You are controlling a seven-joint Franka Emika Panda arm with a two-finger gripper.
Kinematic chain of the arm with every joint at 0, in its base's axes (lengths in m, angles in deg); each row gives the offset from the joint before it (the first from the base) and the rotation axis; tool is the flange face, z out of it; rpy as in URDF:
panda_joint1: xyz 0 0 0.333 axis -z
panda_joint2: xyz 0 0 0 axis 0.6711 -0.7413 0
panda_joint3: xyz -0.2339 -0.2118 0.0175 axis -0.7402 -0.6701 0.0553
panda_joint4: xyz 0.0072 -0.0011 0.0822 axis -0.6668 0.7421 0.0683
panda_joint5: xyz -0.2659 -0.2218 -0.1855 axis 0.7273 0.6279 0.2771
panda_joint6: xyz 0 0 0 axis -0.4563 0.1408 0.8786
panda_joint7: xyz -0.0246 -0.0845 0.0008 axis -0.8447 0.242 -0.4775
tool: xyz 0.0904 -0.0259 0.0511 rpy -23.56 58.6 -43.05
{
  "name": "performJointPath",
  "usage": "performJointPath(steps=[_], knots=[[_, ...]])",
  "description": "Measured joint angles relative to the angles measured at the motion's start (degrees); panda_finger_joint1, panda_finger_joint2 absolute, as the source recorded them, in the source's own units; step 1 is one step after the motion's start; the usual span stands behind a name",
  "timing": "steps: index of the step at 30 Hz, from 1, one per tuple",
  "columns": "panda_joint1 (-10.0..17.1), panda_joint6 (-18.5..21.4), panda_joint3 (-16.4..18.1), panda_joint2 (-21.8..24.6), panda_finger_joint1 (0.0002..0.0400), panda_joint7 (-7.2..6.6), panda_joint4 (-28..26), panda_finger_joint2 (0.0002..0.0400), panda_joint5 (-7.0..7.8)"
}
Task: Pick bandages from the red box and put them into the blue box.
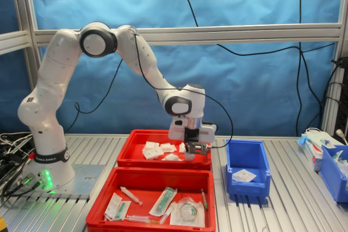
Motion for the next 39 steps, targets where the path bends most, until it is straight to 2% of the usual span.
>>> performJointPath(steps=[9, 12, 15, 20, 32, 39], knots=[[0.0, 7.0, -1.1, 7.3, 0.0073, 0.0, 0.0, 0.0073, 0.0], [0.0, 8.3, -1.6, 9.7, 0.0073, 0.0, -0.1, 0.0073, 0.0], [0.0, 9.9, -3.2, 14.2, 0.0074, 0.0, -1.5, 0.0074, 0.0], [-0.1, 10.5, -4.9, 16.0, 0.0074, 0.0, -4.6, 0.0074, 0.0], [-0.1, 10.9, -8.9, 15.8, 0.0074, 0.0, -13.1, 0.0074, 0.0], [-0.1, 10.9, -11.3, 11.6, 0.0074, 0.0, -21.9, 0.0074, -0.1]])
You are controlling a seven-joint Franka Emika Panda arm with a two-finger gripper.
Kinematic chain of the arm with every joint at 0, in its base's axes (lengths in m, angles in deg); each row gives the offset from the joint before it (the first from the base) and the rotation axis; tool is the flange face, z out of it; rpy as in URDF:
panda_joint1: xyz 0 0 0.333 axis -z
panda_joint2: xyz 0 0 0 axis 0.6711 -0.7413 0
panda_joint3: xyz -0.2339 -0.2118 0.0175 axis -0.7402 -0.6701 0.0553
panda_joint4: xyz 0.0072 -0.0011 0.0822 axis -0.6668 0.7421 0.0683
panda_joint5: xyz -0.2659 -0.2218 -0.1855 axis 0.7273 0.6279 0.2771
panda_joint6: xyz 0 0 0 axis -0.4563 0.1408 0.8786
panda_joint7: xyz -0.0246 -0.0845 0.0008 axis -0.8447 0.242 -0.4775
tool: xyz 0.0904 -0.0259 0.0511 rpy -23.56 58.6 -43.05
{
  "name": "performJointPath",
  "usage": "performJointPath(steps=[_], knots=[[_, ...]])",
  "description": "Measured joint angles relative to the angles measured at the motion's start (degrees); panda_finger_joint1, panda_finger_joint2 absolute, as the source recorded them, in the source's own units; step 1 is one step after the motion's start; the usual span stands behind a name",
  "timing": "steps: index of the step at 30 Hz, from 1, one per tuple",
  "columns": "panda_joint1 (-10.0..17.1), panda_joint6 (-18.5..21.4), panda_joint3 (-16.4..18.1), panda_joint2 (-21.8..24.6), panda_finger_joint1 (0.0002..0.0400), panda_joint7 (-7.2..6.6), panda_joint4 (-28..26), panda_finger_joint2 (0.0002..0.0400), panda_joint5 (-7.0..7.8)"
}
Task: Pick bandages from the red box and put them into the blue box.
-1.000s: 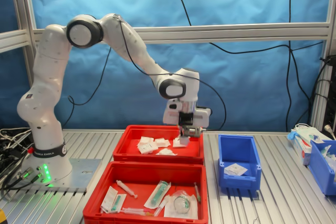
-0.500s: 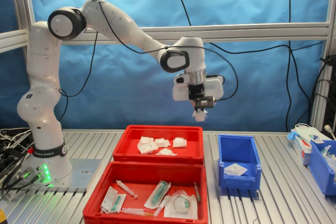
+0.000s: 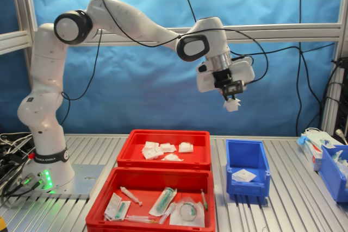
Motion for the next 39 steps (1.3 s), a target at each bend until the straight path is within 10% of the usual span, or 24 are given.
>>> performJointPath(steps=[22, 39], knots=[[0.0, 0.0, -3.9, -20.0, 0.0074, 0.0, -19.3, 0.0074, -0.28], [0.0, 0.0, -4.1, -20.9, 0.0074, 0.0, -20.7, 0.0074, -0.3]])
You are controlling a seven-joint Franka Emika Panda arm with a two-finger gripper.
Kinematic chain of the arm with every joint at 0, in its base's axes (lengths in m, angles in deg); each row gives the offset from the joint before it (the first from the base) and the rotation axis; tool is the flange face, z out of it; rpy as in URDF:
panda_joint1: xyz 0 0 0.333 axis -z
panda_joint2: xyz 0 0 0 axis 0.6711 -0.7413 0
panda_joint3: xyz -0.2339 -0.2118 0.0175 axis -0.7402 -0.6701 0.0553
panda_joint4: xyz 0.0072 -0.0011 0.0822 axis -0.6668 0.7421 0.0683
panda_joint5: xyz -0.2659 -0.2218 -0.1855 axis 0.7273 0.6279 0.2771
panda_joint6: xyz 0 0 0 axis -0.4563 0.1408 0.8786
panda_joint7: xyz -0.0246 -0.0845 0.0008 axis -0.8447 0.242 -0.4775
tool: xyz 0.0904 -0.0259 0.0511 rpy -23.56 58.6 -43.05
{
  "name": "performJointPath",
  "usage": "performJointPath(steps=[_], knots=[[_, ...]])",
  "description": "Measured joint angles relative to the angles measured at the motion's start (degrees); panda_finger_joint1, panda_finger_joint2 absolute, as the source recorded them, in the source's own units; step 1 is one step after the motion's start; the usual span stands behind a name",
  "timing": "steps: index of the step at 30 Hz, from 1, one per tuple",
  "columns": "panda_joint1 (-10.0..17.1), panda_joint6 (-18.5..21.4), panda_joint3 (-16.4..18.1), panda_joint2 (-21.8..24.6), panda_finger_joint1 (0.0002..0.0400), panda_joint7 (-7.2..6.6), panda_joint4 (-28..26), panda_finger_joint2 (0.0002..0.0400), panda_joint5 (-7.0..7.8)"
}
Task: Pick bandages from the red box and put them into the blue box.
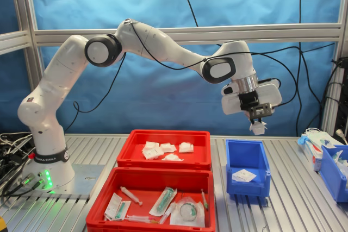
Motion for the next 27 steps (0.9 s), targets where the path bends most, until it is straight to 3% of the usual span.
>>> performJointPath(steps=[8, 9, 13, 14, 18, 19, 22, 23, 27], knots=[[0.0, 0.0, 0.0, 0.0, 0.0084, 0.0, -0.2, 0.0084, 0.0], [0.0, 0.0, 0.0, 0.0, 0.0132, 0.0, -0.2, 0.0132, 0.0], [0.0, 0.0, 0.0, 0.0, 0.0132, 0.0, -0.3, 0.0132, 0.0], [0.0, 0.0, 0.0, 0.0, 0.0182, 0.0, -0.3, 0.0182, 0.0], [0.0, 0.0, 0.0, 0.0, 0.0182, 0.0, -0.5, 0.0182, 0.0], [0.0, 0.0, 0.0, 0.0, 0.0232, 0.0, -0.5, 0.0232, 0.0], [0.0, 0.0, 0.0, 0.0, 0.0232, 0.0, -0.6, 0.0232, 0.0], [0.0, 0.0, 0.0, 0.0, 0.0282, 0.0, -0.6, 0.0282, 0.0], [0.0, 0.0, 0.0, 0.0, 0.0282, 0.0, -0.7, 0.0282, 0.0]])
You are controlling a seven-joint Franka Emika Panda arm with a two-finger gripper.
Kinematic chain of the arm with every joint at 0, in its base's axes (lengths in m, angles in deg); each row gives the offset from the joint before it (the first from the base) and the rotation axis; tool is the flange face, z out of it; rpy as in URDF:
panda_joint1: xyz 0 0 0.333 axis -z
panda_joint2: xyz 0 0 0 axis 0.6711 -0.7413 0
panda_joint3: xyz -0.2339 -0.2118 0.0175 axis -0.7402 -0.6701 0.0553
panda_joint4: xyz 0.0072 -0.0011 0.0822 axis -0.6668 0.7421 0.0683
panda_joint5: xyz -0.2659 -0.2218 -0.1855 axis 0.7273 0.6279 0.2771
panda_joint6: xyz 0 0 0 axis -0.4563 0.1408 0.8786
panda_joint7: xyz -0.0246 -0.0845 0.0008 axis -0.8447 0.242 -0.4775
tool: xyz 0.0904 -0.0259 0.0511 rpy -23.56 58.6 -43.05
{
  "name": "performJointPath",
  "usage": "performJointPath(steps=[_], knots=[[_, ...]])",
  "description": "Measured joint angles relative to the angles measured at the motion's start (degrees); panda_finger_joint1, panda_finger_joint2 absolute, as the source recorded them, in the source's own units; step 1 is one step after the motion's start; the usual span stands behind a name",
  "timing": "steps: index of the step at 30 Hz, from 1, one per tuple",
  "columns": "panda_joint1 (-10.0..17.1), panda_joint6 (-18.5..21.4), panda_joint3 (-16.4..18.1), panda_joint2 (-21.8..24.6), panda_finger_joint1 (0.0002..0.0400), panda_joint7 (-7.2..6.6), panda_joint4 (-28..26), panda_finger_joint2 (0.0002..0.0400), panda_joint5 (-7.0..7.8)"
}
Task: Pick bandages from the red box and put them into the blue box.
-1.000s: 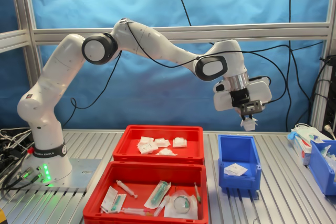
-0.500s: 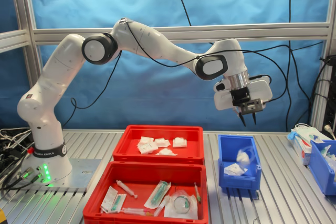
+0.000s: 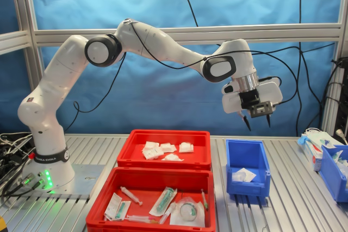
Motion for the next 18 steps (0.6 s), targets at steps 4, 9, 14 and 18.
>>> performJointPath(steps=[4, 9, 14, 18], knots=[[0.0, 0.0, 0.0, 0.0, 0.0332, 0.0, 0.0, 0.0332, 0.0], [0.0, 0.0, 0.0, 0.0, 0.038, 0.0, 0.0, 0.038, 0.0], [0.0, 0.0, 0.0, 0.0, 0.0396, 0.0, 0.0, 0.0396, 0.0], [-0.1, 0.0, 0.0, 0.1, 0.0396, 0.0, 0.1, 0.0396, 0.0]])
